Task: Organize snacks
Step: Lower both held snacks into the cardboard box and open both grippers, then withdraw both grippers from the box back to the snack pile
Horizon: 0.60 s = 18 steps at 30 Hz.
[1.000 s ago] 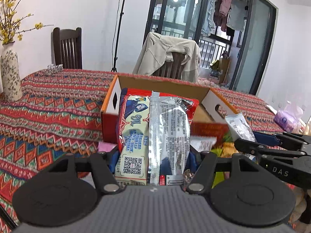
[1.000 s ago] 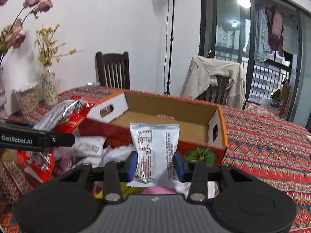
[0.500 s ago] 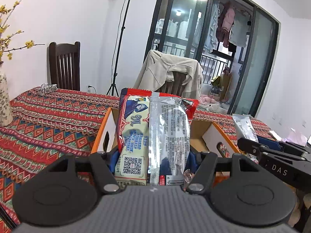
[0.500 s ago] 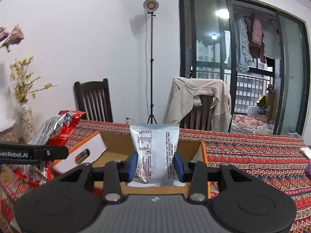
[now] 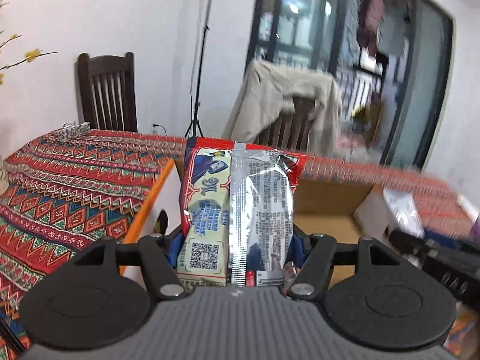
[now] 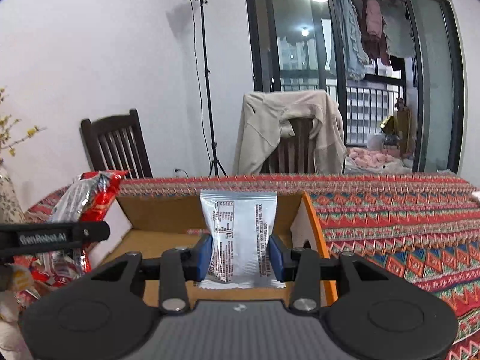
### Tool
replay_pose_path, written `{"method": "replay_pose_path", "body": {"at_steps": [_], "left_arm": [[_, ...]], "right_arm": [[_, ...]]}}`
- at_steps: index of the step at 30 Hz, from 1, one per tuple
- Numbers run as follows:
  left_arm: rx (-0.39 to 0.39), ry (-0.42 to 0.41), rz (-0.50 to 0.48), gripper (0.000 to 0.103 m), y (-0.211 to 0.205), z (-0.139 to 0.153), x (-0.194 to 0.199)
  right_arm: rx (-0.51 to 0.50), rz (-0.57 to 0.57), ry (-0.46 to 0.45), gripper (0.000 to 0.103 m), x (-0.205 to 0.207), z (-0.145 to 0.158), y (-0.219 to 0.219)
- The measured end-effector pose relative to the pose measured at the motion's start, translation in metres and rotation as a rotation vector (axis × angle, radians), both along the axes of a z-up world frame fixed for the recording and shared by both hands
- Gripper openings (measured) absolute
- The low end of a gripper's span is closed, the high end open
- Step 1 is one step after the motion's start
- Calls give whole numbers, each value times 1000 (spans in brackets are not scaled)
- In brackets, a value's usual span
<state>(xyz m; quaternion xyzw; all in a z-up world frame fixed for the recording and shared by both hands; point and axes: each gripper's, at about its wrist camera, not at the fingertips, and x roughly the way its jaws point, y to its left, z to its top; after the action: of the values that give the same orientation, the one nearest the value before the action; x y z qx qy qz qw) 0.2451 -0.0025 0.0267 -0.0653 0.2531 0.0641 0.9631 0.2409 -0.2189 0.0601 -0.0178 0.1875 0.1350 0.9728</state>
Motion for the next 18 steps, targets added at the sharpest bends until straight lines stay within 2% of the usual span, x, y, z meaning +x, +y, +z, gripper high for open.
{"method": "replay_pose_path", "body": {"at_steps": [3, 8, 9, 10, 11, 12, 13, 15, 16, 17, 18], "left_arm": [[19, 21, -17, 66, -2, -14, 5], [-9, 60, -24, 67, 3, -26, 7], [-16, 57, -23, 72, 2, -26, 4], [-23, 50, -25, 81, 2, -26, 2], [-25, 35, -23, 85, 2, -24, -2], [-23, 17, -22, 94, 2, -23, -5], [-18, -5, -21, 103, 1, -20, -9], [-24, -40, -32, 103, 0, -14, -17], [-30, -45, -43, 103, 0, -11, -19], [-34, -46, -48, 103, -1, -8, -21], [-34, -49, -48, 103, -1, -5, -22]], "right_arm": [[4, 13, 41, 40, 8, -9, -1], [11, 25, 54, 44, 9, -13, -2], [6, 24, 55, 45, 8, -14, -2], [2, 23, 57, 47, 8, -15, -2], [0, 26, 59, 55, 7, -15, -1], [-1, 28, 59, 66, 8, -15, -1], [-2, 27, 55, 71, 7, -15, 0], [1, 25, 41, 86, 3, -14, -1], [5, 26, 35, 90, 3, -13, -1], [10, 27, 32, 99, -1, -11, -1], [14, 26, 29, 103, -1, -11, -2]]}}
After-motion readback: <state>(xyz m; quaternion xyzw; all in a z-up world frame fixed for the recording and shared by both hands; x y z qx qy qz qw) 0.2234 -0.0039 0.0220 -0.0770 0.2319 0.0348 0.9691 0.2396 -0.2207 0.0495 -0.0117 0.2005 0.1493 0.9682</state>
